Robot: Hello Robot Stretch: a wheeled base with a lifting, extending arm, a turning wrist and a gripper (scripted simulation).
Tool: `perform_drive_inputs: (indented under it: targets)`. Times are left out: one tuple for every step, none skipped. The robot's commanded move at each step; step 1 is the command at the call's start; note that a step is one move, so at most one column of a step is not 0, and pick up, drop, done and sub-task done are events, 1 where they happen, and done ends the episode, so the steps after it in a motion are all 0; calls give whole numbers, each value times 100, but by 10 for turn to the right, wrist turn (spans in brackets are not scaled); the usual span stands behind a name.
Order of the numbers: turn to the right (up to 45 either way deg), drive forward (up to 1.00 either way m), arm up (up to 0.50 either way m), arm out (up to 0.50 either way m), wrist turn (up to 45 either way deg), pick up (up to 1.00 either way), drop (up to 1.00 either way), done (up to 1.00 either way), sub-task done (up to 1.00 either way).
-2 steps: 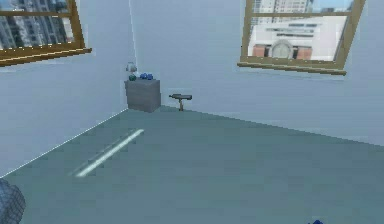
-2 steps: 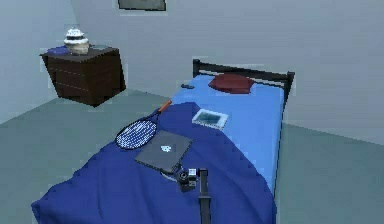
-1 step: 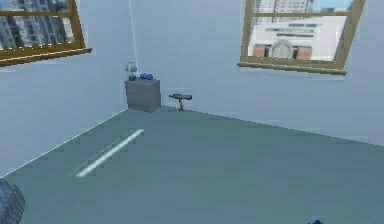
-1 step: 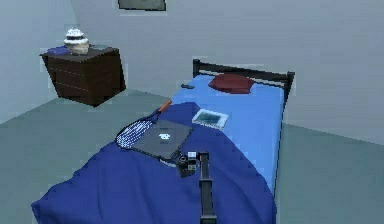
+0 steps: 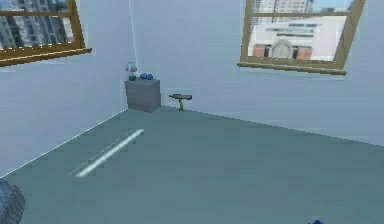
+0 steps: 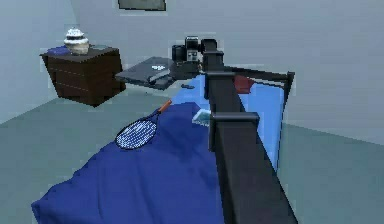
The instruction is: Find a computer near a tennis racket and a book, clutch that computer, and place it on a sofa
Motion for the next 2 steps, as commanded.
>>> perform_drive_inputs:
  targets:
    - [0, 0, 0, 0, -450, 0, 0, 0, 0]
    - [0, 0, 0, 0, -450, 0, 0, 0, 0]
